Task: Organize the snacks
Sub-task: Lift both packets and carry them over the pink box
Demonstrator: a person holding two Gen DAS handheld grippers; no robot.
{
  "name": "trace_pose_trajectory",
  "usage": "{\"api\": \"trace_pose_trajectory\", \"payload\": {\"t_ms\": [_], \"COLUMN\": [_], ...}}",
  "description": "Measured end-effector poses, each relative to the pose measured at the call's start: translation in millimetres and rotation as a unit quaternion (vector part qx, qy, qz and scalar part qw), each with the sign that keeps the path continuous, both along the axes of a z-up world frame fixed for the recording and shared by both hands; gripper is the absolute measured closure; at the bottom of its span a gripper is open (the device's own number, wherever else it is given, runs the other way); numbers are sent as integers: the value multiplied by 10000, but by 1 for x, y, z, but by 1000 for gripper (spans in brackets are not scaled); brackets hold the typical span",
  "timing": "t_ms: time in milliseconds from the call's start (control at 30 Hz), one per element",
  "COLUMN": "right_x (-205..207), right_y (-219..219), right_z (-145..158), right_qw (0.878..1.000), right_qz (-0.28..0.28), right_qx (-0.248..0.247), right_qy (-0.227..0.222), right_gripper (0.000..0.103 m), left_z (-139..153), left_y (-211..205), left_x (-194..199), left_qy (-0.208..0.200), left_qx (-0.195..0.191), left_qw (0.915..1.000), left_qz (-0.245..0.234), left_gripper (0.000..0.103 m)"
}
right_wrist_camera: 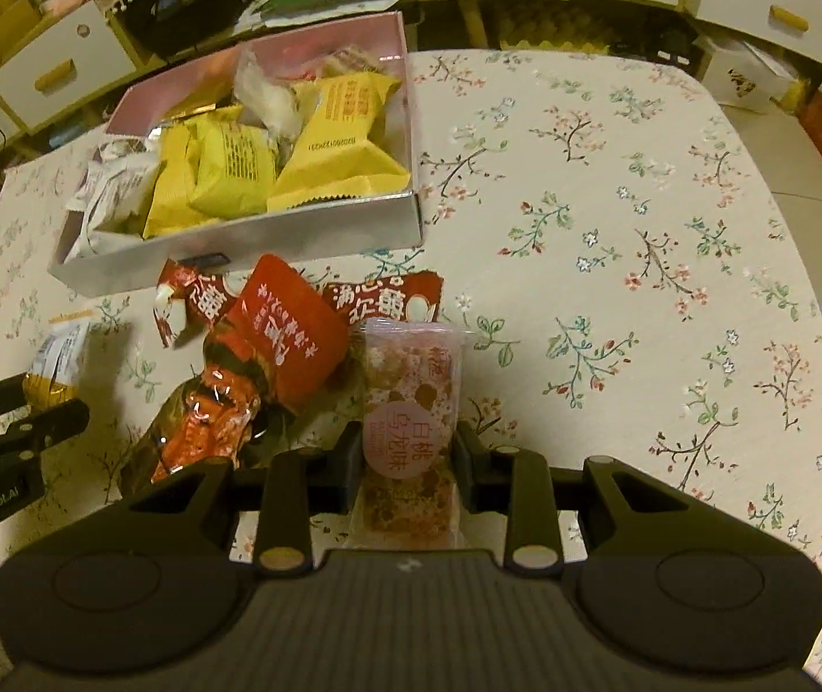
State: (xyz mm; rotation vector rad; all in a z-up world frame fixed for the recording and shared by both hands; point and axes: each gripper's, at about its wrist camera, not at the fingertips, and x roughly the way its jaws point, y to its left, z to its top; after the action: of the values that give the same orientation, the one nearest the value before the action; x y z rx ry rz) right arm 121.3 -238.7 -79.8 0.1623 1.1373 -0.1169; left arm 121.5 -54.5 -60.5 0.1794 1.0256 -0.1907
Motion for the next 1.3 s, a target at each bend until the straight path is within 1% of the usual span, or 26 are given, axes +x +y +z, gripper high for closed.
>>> {"api": "trace_pose_trajectory", "payload": {"t_ms": [400,567,733,933,1100,1300], "right_x": [-3,-1,2,20,38,56], "right_y": [-2,-4,-5,5,13,14], "right_z": [11,20,32,37,41,41], "right_qw": [9995,9989,9970,9952,9929,9925], "right_qz": [-78,-80,35,163,264,222], "right_qx": [-163,-91,32,59,101,84], "right_qy": [-275,-448,-770,-965,-1152,-1196], "right_gripper": [74,74,74,74,74,74], "left_z": [15,28,40,43,46,53], "left_y": [8,14,23,22,9,-1], "left_x": [4,7,14,28,47,70], "left_qy": [-108,-199,-327,-440,-598,-731], "left_qx": [-272,-532,-742,-741,-645,-639], "left_qw": [9994,9981,9957,9945,9947,9943], "left_qz": [158,258,453,593,529,445], "left_gripper": [52,52,52,52,52,52]}}
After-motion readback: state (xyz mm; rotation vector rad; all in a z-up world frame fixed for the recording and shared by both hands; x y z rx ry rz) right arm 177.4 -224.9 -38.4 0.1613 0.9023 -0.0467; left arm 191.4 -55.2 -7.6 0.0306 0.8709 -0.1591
